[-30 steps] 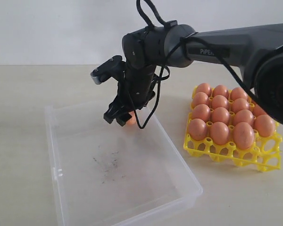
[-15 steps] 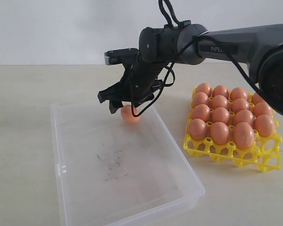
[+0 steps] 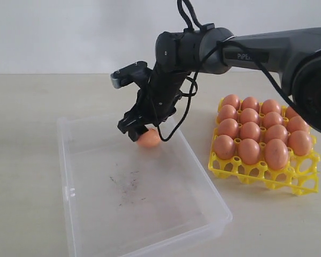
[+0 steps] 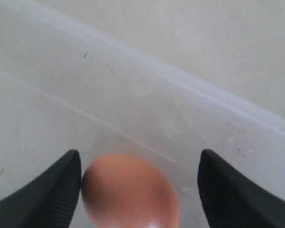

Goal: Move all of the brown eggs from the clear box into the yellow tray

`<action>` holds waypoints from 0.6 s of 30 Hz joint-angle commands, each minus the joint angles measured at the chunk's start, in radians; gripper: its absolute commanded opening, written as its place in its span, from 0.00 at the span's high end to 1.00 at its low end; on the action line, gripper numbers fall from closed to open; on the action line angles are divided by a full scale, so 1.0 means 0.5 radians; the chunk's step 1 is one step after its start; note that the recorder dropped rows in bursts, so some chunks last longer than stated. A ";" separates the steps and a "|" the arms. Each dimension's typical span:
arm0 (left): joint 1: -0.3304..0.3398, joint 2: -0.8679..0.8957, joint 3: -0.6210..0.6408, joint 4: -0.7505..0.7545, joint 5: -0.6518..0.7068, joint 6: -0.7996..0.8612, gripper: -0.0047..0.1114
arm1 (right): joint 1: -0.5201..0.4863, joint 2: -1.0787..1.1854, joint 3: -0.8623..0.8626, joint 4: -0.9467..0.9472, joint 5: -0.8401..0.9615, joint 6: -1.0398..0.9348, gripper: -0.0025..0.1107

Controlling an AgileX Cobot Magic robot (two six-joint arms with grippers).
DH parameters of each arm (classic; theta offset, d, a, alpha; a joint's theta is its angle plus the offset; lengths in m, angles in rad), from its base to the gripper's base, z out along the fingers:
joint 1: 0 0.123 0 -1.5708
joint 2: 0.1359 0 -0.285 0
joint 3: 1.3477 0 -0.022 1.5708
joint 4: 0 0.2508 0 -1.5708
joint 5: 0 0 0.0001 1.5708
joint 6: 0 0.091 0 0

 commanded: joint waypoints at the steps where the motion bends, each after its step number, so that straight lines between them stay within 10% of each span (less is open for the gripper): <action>1: -0.006 0.008 -0.004 -0.009 -0.031 0.009 0.93 | -0.002 -0.002 -0.008 -0.020 0.105 -0.258 0.43; 18: -0.006 0.008 -0.004 -0.009 -0.031 0.009 0.93 | -0.002 -0.002 -0.008 -0.096 0.361 -0.903 0.43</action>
